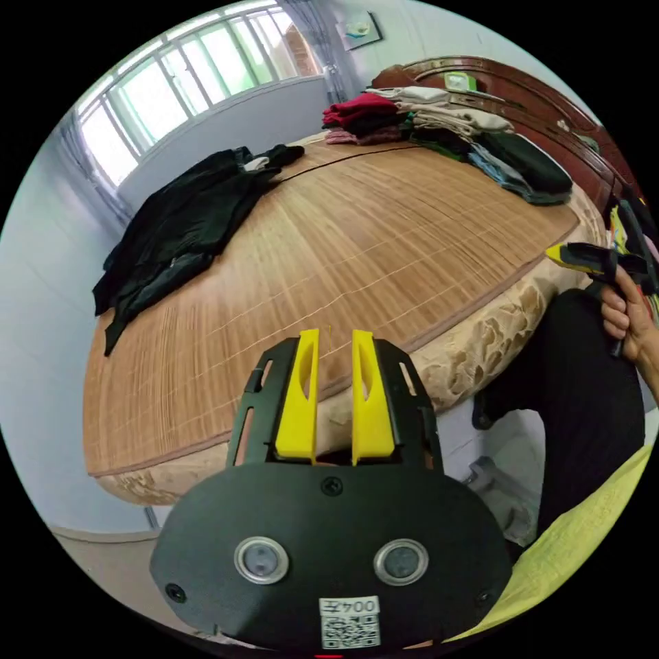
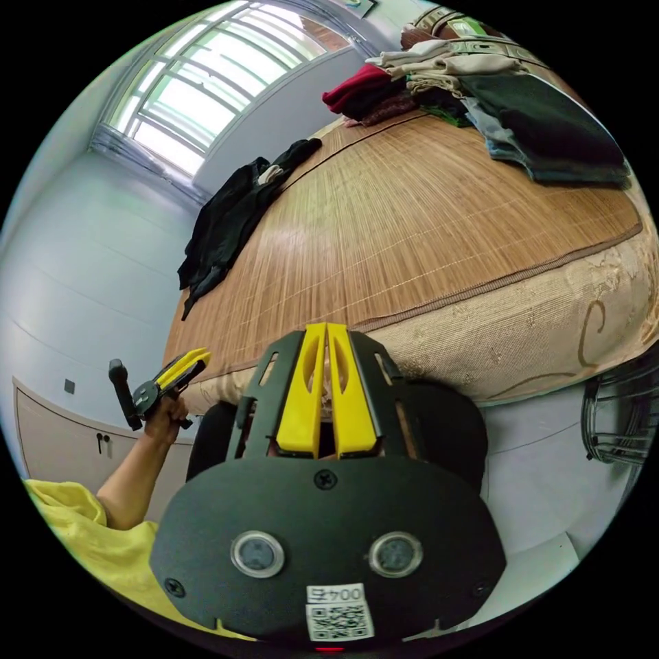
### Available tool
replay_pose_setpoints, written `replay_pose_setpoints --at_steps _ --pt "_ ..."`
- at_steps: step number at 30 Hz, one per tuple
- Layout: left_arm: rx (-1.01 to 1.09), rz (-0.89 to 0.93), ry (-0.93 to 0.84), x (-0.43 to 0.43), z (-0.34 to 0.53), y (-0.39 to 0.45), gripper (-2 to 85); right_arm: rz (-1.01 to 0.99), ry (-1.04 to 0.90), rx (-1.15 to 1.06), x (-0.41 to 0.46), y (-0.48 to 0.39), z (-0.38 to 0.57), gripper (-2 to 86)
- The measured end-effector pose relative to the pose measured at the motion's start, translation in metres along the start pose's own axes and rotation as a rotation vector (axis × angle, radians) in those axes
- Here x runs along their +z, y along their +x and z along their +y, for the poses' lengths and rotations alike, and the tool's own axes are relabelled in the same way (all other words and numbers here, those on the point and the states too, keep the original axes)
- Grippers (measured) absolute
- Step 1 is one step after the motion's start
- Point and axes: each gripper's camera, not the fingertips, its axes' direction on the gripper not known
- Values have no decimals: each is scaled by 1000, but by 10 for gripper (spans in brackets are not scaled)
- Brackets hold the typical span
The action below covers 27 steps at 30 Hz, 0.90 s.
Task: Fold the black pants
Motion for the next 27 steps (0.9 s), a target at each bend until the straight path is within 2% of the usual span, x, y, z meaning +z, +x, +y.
replay_pose_setpoints --at_steps 5,10,13,21,27 --pt "-162 100 -66 40 53 -24 48 12 -44 -15 7 -10 -10 -8" --pt "-210 42 -11 49 117 -11 26 6 -53 -6 6 -15 -12 -8" --pt "-252 67 -6 60 159 -5 20 -4 -54 -4 6 -18 -11 -8" --pt "-232 62 13 91 251 32 5 -55 -17 -8 -7 -21 5 -8" --pt "-237 -17 -3 124 314 40 1 -155 44 16 -22 -18 14 -8"
